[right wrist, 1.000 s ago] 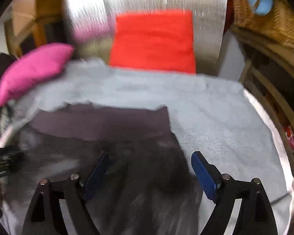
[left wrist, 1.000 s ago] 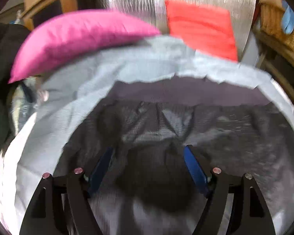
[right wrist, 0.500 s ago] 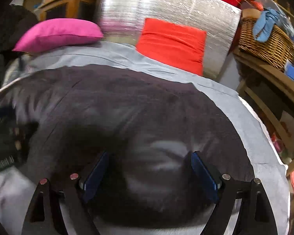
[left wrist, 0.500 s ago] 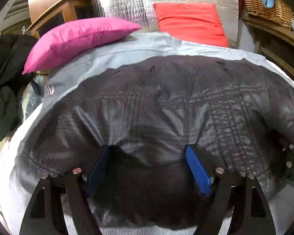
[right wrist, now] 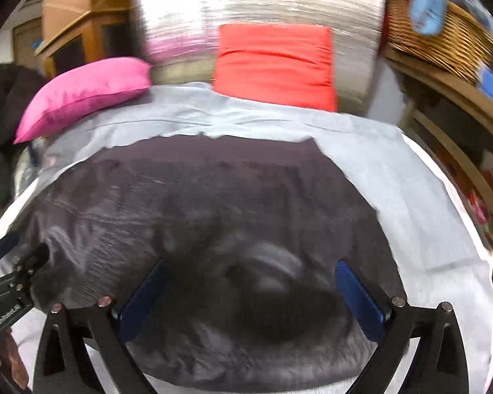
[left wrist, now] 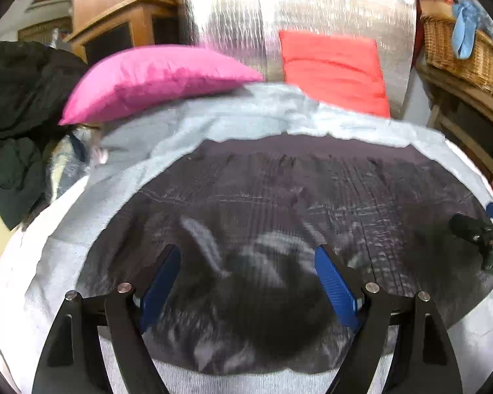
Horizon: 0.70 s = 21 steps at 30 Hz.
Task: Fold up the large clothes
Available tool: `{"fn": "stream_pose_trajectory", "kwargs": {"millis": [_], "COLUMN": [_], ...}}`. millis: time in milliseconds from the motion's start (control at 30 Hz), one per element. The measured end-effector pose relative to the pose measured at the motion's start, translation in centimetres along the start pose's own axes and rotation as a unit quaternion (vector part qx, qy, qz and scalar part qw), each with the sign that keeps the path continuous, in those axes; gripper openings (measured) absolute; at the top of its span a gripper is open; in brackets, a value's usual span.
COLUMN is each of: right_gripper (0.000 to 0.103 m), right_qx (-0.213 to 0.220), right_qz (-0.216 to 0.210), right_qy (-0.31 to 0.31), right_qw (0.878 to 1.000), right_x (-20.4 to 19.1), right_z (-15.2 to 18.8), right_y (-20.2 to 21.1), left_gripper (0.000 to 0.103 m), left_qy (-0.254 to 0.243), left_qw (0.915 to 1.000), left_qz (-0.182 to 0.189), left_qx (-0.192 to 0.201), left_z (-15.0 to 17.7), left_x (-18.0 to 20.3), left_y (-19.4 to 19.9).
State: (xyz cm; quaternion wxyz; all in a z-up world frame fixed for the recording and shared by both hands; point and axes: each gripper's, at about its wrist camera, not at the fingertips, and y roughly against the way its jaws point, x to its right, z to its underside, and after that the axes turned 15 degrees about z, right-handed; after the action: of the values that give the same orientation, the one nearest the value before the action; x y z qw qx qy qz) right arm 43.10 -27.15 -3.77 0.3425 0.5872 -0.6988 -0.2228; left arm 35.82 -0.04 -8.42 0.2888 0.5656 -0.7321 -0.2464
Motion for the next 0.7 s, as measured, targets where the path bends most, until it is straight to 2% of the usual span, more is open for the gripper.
{"fn": "stream_pose_trajectory", "kwargs": {"millis": [100, 167, 267, 333, 467, 600, 700], "right_gripper": [0.103, 0.102, 0.102, 0.102, 0.102, 0.103, 0.102], "right_qx": [-0.037, -0.071, -0.092, -0.098, -0.116, -0.121, -0.110], "right_qz": [-0.007, -0.004, 0.018, 0.028, 0.040, 0.044, 0.050], "right_qy": [0.063, 0.096, 0.108, 0.096, 0.090, 0.080, 0.070], "right_qw": [0.997, 0.993, 0.990, 0.990, 0.988, 0.989, 0.990], "right_x": [-2.6, -4.1, -5.0, -4.9, -4.1, -3.9, -3.5], "right_z": [-2.4, -3.8, -6.2, -7.5, -8.2, -8.3, -8.5], "right_y": [-2.8, -5.0, -9.5, -11.6, -15.0, -16.5, -15.4], "left_gripper": [0.085, 0.085, 0.086, 0.090, 0.103, 0.103, 0.102], "left_qy": [-0.021, -0.035, -0.046, -0.033, 0.015, 0.029, 0.024], "left_qw": [0.9991, 0.9960, 0.9884, 0.9850, 0.9839, 0.9877, 0.9922], "left_qz": [-0.008, -0.003, -0.009, -0.003, 0.010, 0.014, 0.011], "left_qx": [-0.036, -0.082, -0.145, -0.169, -0.178, -0.153, -0.122], "left_z": [-2.5, -4.0, -5.4, -6.1, -6.4, -6.0, -5.6], "left_x": [0.6, 0.9, 0.8, 0.3, -2.0, -2.5, -2.5], "left_y": [-2.8, -5.6, -10.3, -12.3, -14.3, -14.4, -11.5]}}
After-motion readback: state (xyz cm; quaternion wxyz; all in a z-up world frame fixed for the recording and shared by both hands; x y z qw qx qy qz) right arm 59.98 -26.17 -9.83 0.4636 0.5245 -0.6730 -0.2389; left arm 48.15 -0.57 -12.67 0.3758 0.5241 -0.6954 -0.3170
